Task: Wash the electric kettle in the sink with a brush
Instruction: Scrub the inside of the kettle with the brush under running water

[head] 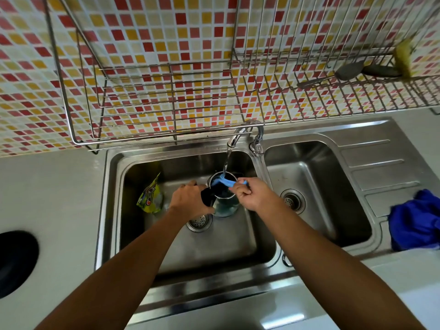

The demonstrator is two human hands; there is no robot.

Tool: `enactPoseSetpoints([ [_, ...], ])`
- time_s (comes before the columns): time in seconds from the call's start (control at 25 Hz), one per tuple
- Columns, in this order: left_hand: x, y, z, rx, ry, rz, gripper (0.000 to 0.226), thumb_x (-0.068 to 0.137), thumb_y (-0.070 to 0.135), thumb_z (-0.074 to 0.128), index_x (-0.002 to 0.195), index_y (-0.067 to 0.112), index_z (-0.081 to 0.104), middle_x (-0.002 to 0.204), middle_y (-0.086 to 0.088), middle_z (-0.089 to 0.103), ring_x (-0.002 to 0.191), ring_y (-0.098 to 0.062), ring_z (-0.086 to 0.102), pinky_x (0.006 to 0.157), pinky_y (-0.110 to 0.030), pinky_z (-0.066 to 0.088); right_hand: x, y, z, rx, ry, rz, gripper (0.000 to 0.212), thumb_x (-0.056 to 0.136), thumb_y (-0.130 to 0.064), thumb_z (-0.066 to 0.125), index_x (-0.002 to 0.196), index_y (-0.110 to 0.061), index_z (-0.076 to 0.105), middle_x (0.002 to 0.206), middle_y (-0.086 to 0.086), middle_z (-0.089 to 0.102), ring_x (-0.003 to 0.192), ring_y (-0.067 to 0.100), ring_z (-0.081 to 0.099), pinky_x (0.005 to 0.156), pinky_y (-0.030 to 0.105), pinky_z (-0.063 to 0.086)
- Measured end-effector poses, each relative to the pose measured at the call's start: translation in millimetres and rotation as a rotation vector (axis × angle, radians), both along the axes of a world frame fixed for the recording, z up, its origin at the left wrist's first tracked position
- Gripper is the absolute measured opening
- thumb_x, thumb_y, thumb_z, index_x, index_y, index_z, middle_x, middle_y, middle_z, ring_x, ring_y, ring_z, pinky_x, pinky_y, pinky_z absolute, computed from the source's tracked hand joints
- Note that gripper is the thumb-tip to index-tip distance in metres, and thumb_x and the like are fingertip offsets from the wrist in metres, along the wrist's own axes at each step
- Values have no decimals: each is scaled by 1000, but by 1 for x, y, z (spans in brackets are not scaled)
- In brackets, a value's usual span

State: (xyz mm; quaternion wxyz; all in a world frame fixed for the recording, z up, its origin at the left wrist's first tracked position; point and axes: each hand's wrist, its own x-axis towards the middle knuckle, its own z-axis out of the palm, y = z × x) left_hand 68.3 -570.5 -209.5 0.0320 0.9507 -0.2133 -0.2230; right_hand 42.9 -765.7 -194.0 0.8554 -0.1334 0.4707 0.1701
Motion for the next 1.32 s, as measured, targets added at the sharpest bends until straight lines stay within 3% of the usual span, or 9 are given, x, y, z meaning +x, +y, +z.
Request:
enactPoseSetpoints([
  [0.12,-2,-1,3,12,-37,-37,71,76,70,63,134,28,56,125,-3,61,117,-25,57,95,-37,48,20,39,-12,-59,66,-77,37,96,1,19,64,-14,31,51,3,32,35,8,30,22,16,18],
  [0.24,-2,-3,2,33,-27,-37,71,76,71,61,131,27,57,124,-3,62,116,-24,56,94,-38,47,31,48,-14,-120,107,-153,34,95,2,22,65,-10,32,63,1,32,49,7,25,24,13,18],
  [0.44,0,-3,2,37,-12,-40,72,77,70,62,135,27,54,127,-1,62,121,-23,53,99,-40,45,-18,43,-4,306,-21,-608,29,98,-1,27,76,-4,46,46,4,35,24,12,30,25,15,28],
  [0.52,1,-5,3,35,-18,-53,71,79,68,63,135,27,54,127,-1,62,122,-22,52,100,-39,44,-25,48,-9,315,-27,-673,26,99,-1,25,89,3,49,42,3,35,23,11,30,26,16,30],
  [0.72,-1,-6,7,59,6,-9,76,75,73,64,136,28,53,128,-4,57,118,-25,56,97,-37,46,30,61,-8,229,70,-865,37,102,-7,20,69,-13,36,37,2,34,30,9,30,36,14,28],
  [0.84,-2,-8,12,74,-26,-40,76,78,72,63,138,27,52,130,-4,57,121,-25,55,98,-37,45,28,64,1,229,59,-844,31,95,-2,28,67,-12,37,33,4,36,44,7,26,39,15,25],
  [1.04,-3,-5,15,35,-37,-66,71,81,65,65,139,26,51,130,-1,58,122,-23,54,98,-35,44,-41,70,9,409,-46,-723,30,99,-5,31,75,-7,50,50,0,38,28,11,28,26,16,26],
  [1.16,-3,-5,16,18,-11,-61,71,78,65,66,138,29,53,127,0,58,119,-22,55,97,-35,45,-10,58,-3,232,2,-549,34,97,-2,25,67,-11,40,57,-1,32,24,11,27,24,16,23],
  [1.32,-1,-3,16,-2,15,-21,74,73,65,69,137,31,54,126,-3,58,119,-25,57,95,-37,47,14,44,-10,-178,54,-22,33,94,3,21,67,-12,32,61,1,30,25,10,24,24,15,18],
])
